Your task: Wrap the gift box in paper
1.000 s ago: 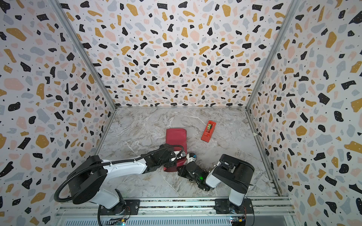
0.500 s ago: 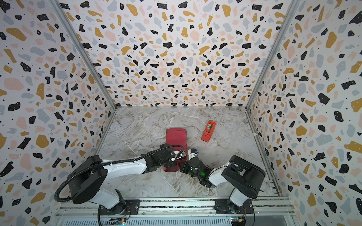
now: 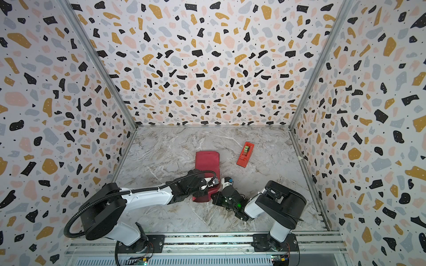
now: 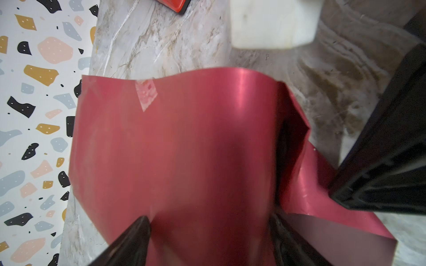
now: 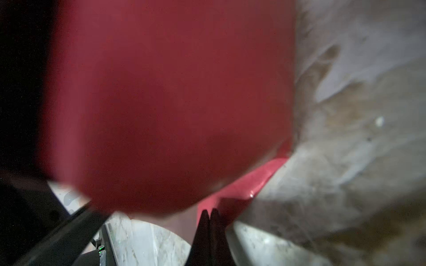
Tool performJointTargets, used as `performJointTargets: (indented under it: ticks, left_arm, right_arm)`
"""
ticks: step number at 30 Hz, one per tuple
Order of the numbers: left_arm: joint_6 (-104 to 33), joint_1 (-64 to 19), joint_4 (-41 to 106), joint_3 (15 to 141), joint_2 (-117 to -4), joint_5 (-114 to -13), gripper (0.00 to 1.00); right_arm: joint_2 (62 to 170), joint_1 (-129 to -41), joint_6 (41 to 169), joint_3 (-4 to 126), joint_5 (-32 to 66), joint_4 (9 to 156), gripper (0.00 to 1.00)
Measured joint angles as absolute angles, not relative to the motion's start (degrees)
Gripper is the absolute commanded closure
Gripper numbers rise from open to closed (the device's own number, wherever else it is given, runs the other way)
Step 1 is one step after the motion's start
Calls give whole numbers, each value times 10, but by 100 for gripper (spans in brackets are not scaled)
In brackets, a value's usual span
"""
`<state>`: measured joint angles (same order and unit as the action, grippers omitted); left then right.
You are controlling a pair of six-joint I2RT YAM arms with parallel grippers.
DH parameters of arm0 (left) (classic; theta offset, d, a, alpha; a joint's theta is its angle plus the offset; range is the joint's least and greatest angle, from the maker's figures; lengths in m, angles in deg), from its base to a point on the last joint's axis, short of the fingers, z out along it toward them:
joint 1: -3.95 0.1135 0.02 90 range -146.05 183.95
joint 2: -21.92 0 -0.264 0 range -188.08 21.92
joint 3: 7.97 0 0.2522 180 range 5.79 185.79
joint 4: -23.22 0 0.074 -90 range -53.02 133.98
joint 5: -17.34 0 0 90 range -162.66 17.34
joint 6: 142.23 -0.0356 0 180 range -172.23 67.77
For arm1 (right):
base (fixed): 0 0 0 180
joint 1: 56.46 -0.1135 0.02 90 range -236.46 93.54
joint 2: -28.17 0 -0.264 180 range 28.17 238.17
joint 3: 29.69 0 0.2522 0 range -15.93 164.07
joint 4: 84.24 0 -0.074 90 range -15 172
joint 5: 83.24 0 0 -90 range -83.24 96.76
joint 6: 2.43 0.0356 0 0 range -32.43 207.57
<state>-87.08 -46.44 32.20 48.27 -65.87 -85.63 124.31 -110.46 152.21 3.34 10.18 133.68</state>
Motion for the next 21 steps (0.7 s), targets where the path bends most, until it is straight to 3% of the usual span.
performJointTargets:
  ticks: [21]
  left_arm:
    - [-867, -464, 323, 484, -659, -856, 18]
  right_arm:
    - [1253, -1155, 1568, 14, 75, 1381, 100]
